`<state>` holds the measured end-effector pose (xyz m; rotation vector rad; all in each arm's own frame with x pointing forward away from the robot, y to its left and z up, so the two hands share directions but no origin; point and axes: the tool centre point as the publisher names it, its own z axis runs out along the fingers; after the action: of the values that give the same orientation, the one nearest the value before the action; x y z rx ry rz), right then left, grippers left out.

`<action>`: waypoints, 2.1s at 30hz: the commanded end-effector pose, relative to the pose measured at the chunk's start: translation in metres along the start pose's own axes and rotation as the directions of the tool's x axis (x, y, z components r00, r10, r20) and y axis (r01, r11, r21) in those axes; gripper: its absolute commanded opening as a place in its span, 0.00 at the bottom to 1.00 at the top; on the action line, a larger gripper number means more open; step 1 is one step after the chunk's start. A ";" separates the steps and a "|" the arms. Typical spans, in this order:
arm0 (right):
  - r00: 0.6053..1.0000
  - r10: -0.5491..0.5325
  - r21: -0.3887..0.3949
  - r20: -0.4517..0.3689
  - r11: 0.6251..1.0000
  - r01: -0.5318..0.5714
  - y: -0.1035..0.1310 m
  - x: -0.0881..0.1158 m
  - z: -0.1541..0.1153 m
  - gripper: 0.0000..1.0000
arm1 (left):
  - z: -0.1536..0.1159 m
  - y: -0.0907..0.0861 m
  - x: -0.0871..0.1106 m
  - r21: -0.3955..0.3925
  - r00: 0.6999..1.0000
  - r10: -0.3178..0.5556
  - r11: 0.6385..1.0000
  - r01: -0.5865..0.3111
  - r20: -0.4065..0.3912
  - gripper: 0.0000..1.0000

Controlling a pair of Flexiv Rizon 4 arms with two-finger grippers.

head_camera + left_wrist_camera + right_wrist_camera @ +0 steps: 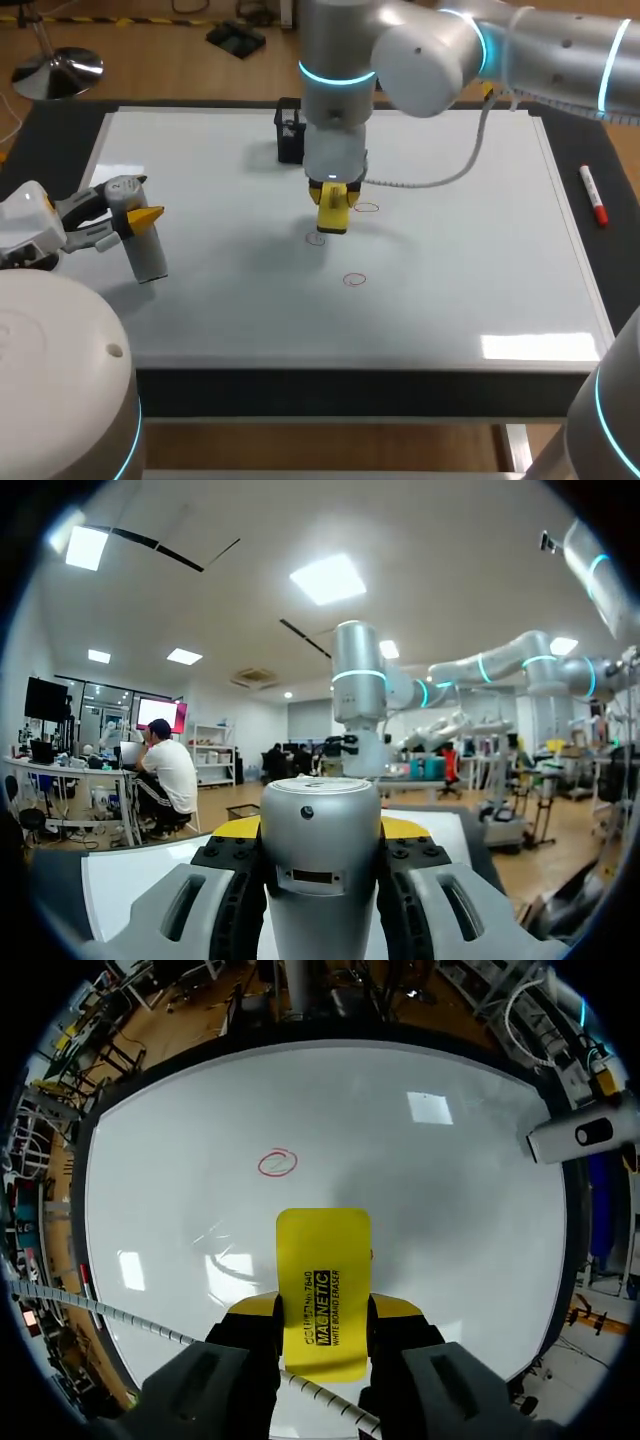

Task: Pick up the inspection probe, press it on each red-marked spot on the whiteboard one by one, put down the probe, pick up the eraser, and wipe off all the red marks.

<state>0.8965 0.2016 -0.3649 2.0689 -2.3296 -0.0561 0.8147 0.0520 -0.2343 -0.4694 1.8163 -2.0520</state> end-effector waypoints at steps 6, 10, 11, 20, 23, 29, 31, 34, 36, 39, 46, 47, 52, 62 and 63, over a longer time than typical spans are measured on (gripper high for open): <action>1.000 -0.001 0.000 -0.010 1.000 0.001 -0.001 0.000 0.000 0.00 | 0.000 -0.001 0.000 0.000 1.000 0.000 1.000 0.000 0.001 0.00; 1.000 -0.001 0.000 -0.010 1.000 0.001 -0.001 0.000 0.000 0.00 | 0.000 -0.001 0.000 0.000 1.000 0.000 1.000 0.000 0.001 0.00; 1.000 -0.001 0.000 -0.010 1.000 0.001 -0.001 0.000 0.000 0.00 | 0.000 -0.001 0.000 0.000 1.000 0.000 1.000 0.000 0.001 0.00; 1.000 -0.013 -0.021 -0.007 1.000 0.013 -0.001 -0.008 0.013 0.00 | 0.000 -0.001 0.000 0.000 1.000 0.000 1.000 0.000 0.001 0.00; 1.000 -0.030 -0.032 0.009 0.999 0.030 0.002 -0.016 0.024 0.00 | 0.000 -0.001 0.000 0.000 1.000 0.000 1.000 0.000 0.001 0.00; 0.998 -0.068 -0.045 0.014 0.997 0.069 0.005 -0.029 0.036 0.00 | 0.000 -0.001 0.000 0.000 1.000 0.000 1.000 0.000 0.001 0.00; 0.997 -0.081 -0.050 0.011 0.995 0.082 0.005 -0.033 0.038 0.00 | 0.000 -0.001 0.000 0.000 1.000 0.000 1.000 0.000 0.001 0.00; 0.996 -0.090 -0.052 0.008 0.995 0.091 0.006 -0.037 0.040 0.00 | 0.000 -0.001 0.000 0.000 1.000 0.000 1.000 0.000 0.001 0.00; 0.996 -0.091 -0.054 0.004 0.994 0.091 0.006 -0.039 0.042 0.00 | 0.000 -0.001 0.000 0.000 1.000 0.000 1.000 0.000 0.001 0.00; 0.996 -0.094 -0.057 0.007 0.994 0.094 0.005 -0.041 0.047 0.00 | 0.000 -0.001 0.000 0.000 1.000 0.000 1.000 0.000 0.001 0.00; 0.993 -0.115 -0.067 0.008 0.991 0.115 0.004 -0.044 0.056 0.00 | 0.000 -0.001 0.000 0.000 1.000 0.000 1.000 0.000 0.001 0.00; 0.993 -0.116 -0.068 0.007 0.991 0.117 0.003 -0.044 0.057 0.00 | 0.000 -0.001 0.000 0.000 1.000 0.000 1.000 0.000 0.001 0.00; 0.992 -0.124 -0.077 0.002 0.989 0.123 0.000 -0.046 0.061 0.00 | 0.000 -0.001 0.000 0.000 1.000 0.000 1.000 0.000 0.001 0.00; 0.993 -0.115 -0.089 -0.004 0.989 0.114 0.001 -0.039 0.067 0.00 | 0.000 -0.001 0.000 0.000 1.000 0.000 1.000 0.000 0.001 0.00; 0.994 -0.110 -0.092 -0.004 0.990 0.109 0.001 -0.037 0.068 0.00 | 0.000 -0.001 0.000 0.000 1.000 0.000 1.000 0.000 0.001 0.00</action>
<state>0.8953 0.2434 -0.4264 2.1473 -2.1629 -0.1493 0.8148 0.0520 -0.2346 -0.4693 1.8152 -2.0530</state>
